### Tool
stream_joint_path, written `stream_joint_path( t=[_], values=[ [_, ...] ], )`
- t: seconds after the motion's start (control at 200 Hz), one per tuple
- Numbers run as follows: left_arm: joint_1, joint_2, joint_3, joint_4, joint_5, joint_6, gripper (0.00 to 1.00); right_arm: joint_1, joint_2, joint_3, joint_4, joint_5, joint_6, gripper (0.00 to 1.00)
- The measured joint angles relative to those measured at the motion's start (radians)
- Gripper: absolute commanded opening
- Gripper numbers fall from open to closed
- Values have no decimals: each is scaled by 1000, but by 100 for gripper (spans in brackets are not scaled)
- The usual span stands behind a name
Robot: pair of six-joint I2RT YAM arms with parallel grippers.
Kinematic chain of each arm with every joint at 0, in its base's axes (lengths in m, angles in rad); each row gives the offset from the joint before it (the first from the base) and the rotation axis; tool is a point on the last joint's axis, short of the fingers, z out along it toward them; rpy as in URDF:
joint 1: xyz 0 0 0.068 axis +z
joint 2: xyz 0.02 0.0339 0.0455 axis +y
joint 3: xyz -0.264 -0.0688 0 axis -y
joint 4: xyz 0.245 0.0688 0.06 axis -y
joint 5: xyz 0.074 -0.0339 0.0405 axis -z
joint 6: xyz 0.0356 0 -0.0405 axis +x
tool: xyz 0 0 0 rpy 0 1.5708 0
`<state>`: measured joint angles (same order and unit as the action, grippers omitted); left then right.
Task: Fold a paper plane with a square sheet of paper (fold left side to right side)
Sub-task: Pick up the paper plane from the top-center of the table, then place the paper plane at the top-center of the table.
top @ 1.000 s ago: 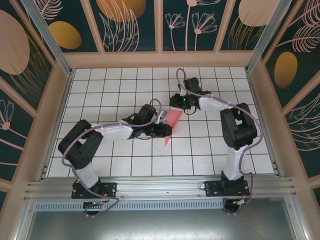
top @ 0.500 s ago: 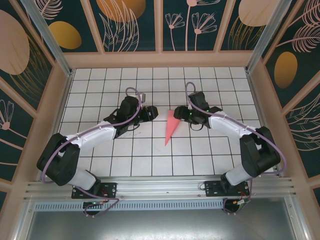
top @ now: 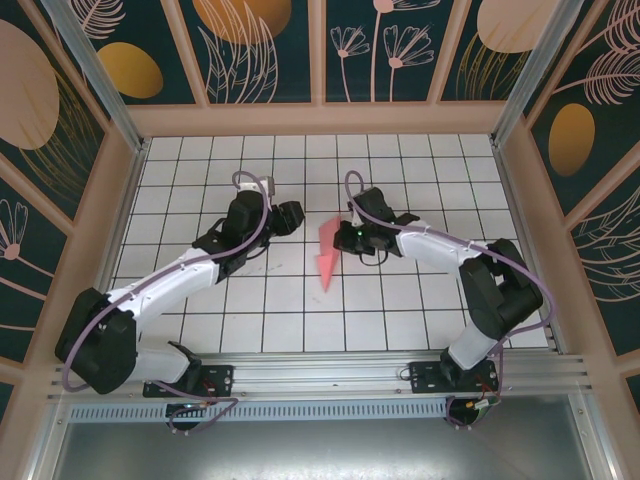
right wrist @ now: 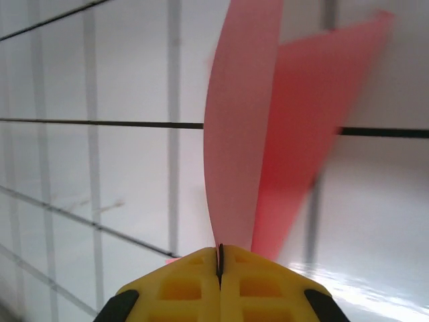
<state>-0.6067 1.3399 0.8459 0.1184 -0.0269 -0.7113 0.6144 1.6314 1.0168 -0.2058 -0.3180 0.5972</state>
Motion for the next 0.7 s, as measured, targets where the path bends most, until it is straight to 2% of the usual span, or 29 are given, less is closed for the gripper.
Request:
stream_joint_path(
  t=[0.185, 0.315, 0.425, 0.57, 0.701],
  values=[
    [0, -38, 0, -20, -61, 16, 55, -14, -87, -21, 66, -98, -26, 0],
    [0, -44, 0, -28, -82, 27, 55, -91, -93, -139, 152, -164, -29, 0],
    [0, -44, 0, -39, -87, 29, 56, -163, -36, -218, 156, -167, -47, 11],
    [0, -44, 0, -49, -87, 30, 57, -209, -23, -246, 119, -108, -95, 33],
    [0, -44, 0, -55, -89, 32, 64, -206, -58, -222, 35, -8, -123, 42]
  ],
)
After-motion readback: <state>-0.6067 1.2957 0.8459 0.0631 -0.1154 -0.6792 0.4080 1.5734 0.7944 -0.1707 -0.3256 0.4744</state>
